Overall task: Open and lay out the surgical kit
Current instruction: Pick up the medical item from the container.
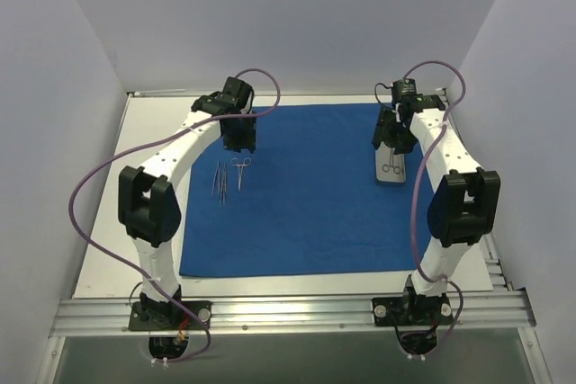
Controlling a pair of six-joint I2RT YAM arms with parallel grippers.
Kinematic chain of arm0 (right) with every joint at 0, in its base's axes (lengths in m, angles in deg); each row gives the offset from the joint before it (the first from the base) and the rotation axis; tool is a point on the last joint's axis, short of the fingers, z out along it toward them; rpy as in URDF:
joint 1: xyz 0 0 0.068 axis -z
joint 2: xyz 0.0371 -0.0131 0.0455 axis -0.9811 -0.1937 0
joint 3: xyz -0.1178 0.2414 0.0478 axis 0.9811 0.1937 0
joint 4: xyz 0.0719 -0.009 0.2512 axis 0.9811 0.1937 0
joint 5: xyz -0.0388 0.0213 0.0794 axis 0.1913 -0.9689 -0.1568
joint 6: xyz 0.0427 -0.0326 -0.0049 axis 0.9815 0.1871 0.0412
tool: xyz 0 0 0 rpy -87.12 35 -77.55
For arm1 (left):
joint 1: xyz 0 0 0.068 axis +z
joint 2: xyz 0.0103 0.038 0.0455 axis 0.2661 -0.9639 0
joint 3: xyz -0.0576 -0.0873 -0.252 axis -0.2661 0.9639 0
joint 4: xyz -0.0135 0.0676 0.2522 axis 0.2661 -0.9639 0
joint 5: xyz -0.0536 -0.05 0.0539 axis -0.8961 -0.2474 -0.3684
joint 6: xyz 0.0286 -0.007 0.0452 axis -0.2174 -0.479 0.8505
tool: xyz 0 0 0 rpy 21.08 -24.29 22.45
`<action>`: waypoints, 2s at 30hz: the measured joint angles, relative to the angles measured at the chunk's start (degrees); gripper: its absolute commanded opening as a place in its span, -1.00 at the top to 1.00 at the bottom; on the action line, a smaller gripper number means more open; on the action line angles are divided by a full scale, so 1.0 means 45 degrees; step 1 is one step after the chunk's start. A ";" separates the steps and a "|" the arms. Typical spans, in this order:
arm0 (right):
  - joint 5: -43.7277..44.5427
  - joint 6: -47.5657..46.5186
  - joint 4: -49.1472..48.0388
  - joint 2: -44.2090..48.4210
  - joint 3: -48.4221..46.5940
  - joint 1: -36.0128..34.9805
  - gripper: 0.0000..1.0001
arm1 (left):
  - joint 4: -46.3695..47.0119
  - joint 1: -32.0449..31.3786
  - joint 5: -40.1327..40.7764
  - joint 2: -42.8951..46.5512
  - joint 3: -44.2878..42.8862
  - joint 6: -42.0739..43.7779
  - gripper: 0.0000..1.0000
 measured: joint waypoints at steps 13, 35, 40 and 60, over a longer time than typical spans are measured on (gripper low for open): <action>0.0772 -0.0952 -0.2317 -0.3172 -0.0219 0.1671 -0.08 | 0.0607 -0.0015 -0.3458 0.1462 -0.0214 0.1666 0.04; 0.1326 -0.1229 -0.3104 -0.3755 -0.0860 0.1384 0.53 | 0.0627 0.0029 -0.4240 0.1467 0.0291 0.1632 0.07; 0.1341 -0.1234 -0.3215 -0.3755 -0.1005 0.1248 0.49 | 0.0627 0.0029 -0.4274 0.1467 0.0291 0.1608 0.06; 0.1010 -0.1477 -0.4022 -0.5294 -0.1447 0.1219 0.26 | 0.0636 0.0039 -0.4464 0.1467 0.0515 0.1477 0.06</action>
